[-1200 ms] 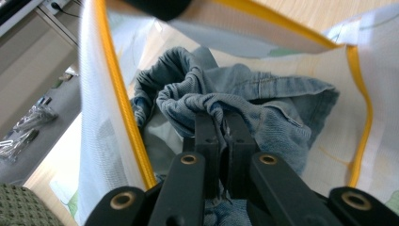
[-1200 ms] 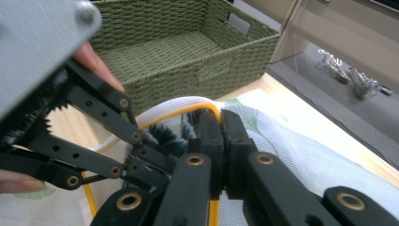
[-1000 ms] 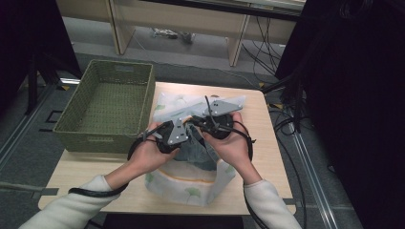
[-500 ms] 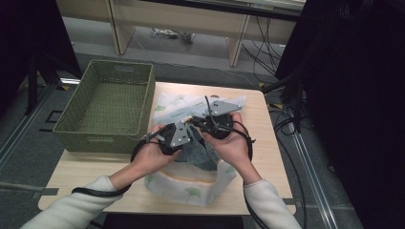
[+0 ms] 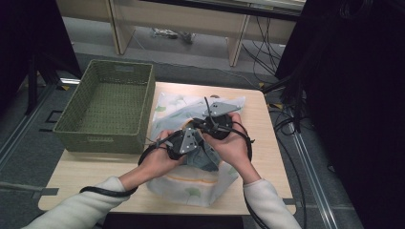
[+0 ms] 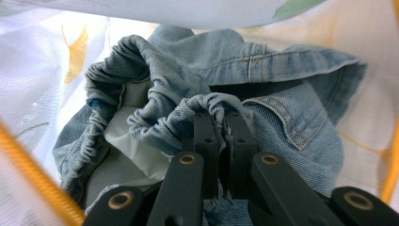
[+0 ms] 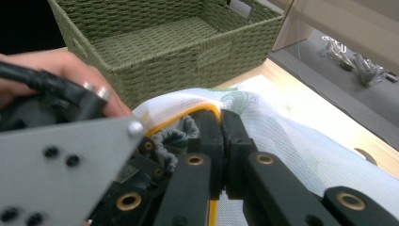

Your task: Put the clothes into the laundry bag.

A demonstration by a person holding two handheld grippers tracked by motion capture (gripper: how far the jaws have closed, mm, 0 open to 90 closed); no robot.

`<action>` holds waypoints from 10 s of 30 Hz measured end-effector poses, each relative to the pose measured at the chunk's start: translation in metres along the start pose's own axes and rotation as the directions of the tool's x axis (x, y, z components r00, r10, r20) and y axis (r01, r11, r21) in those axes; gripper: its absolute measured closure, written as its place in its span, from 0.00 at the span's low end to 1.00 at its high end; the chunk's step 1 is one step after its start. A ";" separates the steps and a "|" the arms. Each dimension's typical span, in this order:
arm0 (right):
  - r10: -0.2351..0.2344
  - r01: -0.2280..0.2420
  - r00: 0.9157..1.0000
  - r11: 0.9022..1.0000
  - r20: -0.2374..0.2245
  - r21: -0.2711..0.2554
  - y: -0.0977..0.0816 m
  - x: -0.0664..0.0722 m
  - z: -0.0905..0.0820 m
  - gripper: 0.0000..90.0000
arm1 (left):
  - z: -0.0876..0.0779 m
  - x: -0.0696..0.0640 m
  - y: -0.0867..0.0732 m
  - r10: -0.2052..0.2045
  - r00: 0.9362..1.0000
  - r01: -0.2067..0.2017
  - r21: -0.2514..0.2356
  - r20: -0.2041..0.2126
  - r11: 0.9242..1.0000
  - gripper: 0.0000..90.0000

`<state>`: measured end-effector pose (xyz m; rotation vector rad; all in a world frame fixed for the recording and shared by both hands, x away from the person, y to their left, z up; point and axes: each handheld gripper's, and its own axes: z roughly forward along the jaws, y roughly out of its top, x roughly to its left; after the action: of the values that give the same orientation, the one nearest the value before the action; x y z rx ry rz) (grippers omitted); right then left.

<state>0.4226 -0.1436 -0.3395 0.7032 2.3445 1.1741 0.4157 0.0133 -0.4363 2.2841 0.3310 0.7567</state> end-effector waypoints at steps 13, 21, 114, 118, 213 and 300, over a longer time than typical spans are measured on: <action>0.015 -0.015 1.000 0.999 -0.010 0.030 -0.005 0.000 0.006 1.00 | 0.023 -0.006 -0.012 0.032 0.999 -0.034 0.069 0.026 0.997 0.93; 0.002 -0.001 1.000 1.000 -0.013 0.030 -0.006 0.000 0.007 1.00 | 0.021 -0.008 -0.013 0.024 0.999 -0.026 0.062 0.040 0.998 0.82; -0.006 0.006 1.000 1.000 -0.012 0.000 0.004 0.005 0.001 1.00 | -0.030 0.005 -0.001 0.034 0.999 -0.035 -0.033 -0.033 0.999 0.96; -0.014 0.014 1.000 1.000 -0.005 -0.010 0.006 0.004 -0.001 1.00 | -0.036 0.014 0.006 0.024 0.998 -0.028 -0.059 -0.064 0.998 0.96; 0.046 -0.047 0.999 0.998 0.022 0.041 -0.007 -0.008 0.010 1.00 | -0.049 0.000 -0.020 -0.052 0.995 0.040 -0.142 -0.083 0.989 0.51; 0.006 0.130 0.969 0.836 -0.246 0.533 -0.108 0.016 0.042 0.99 | -0.006 -0.033 -0.042 0.254 0.915 -0.295 0.090 0.314 0.951 0.96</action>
<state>0.4071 -0.1637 -0.4541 0.6815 2.9259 0.5665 0.3849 0.0323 -0.4761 2.5638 -0.0871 0.5206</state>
